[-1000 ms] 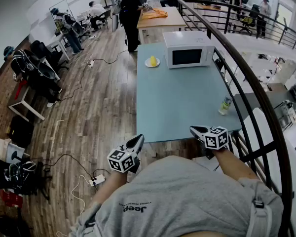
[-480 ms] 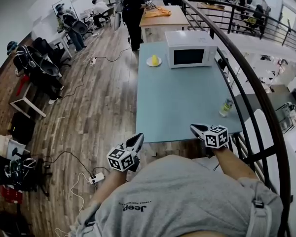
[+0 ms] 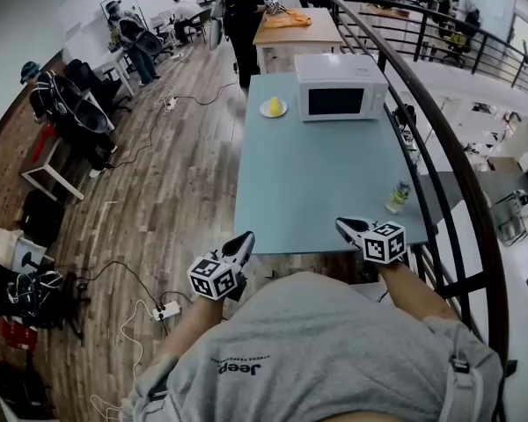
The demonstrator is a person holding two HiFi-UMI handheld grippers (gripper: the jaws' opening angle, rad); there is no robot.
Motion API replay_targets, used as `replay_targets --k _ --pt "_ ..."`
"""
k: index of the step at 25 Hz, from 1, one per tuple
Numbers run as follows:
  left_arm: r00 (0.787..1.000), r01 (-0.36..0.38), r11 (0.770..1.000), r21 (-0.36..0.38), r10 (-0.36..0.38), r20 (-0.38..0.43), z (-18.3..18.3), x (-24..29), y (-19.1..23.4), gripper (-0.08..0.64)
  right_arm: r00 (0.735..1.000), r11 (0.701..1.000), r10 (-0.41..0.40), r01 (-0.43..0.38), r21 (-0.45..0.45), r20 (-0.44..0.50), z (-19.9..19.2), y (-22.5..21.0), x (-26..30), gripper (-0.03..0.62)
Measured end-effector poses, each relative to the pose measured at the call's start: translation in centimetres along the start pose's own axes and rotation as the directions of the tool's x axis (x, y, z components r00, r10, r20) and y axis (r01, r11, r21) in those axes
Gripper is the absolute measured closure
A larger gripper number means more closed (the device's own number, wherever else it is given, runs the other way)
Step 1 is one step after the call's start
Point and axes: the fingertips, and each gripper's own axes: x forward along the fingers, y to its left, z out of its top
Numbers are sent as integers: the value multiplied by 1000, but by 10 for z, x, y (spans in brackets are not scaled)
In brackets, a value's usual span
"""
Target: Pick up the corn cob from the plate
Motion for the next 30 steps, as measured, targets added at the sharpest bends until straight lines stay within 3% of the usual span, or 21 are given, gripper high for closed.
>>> replay_targets --k 12,16,24,30 --pt "999 -50 999 -8 50 -17 6 47 -48 541 994 994 106 -106 13 15 12 -43 -25 577" --pt "997 -68 998 -1 67 -37 3 60 -46 541 988 988 151 -151 12 16 14 -52 -13 577" --pt "997 -69 997 -26 68 -31 9 71 19 541 988 988 154 -153 18 -19 24 -61 50 577" --pt "1000 5 1000 -30 -6 -24 22 96 123 541 997 997 73 -73 22 -2 59 -74 137 577"
